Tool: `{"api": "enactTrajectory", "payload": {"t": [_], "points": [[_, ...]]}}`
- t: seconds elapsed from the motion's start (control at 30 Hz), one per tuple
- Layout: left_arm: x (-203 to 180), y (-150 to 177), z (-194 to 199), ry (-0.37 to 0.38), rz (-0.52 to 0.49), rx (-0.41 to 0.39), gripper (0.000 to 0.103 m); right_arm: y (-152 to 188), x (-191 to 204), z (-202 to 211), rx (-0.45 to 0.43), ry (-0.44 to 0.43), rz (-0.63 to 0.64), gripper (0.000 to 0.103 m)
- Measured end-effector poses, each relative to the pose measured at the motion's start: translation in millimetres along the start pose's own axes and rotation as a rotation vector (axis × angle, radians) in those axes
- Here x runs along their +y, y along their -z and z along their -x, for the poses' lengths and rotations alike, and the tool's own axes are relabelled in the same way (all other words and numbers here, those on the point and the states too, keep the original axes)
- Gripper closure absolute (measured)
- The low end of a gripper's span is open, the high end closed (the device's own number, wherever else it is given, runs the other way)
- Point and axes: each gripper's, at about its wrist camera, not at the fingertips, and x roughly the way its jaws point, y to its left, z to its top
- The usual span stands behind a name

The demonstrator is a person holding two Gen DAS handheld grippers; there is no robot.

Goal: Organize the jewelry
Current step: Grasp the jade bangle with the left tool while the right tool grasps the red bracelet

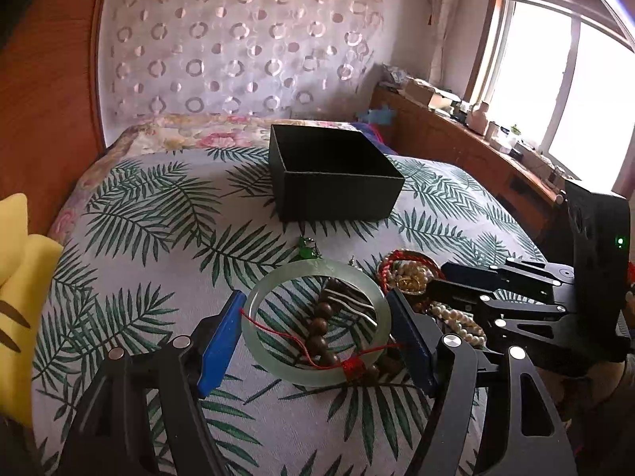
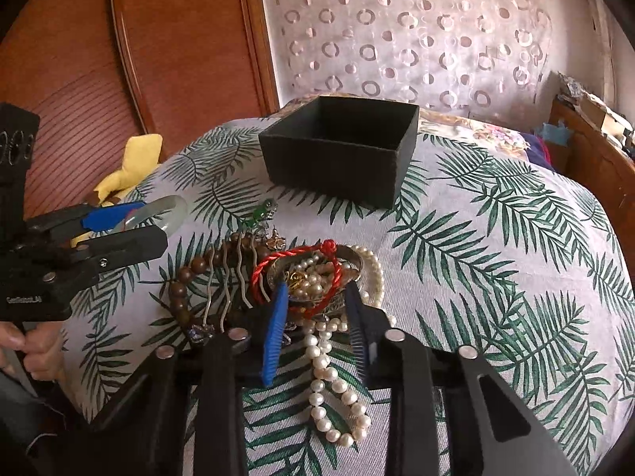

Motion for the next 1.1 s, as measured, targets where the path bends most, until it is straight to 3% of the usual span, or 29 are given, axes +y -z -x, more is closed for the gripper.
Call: {"api": "enactTrajectory", "payload": {"t": [0.2,0.63,1.1], "points": [[-0.7,2.7,-0.9,-0.009,-0.002,0.000,0.034,-2.5,-0.9,-0.8,0.009,0.004,0.016,0.100],[-2.1,1.0,4.9,-0.011,-0.013,-0.019,0.034,-30.6,3.2,35.9,-0.115,-0.030,0.067,0.100],[-21.7,-35.5,-11.9,0.022,-0.100,-0.033,0.034,-72.3,-24.1,46.5,-0.214,-0.035,0.101,0.100]]}}
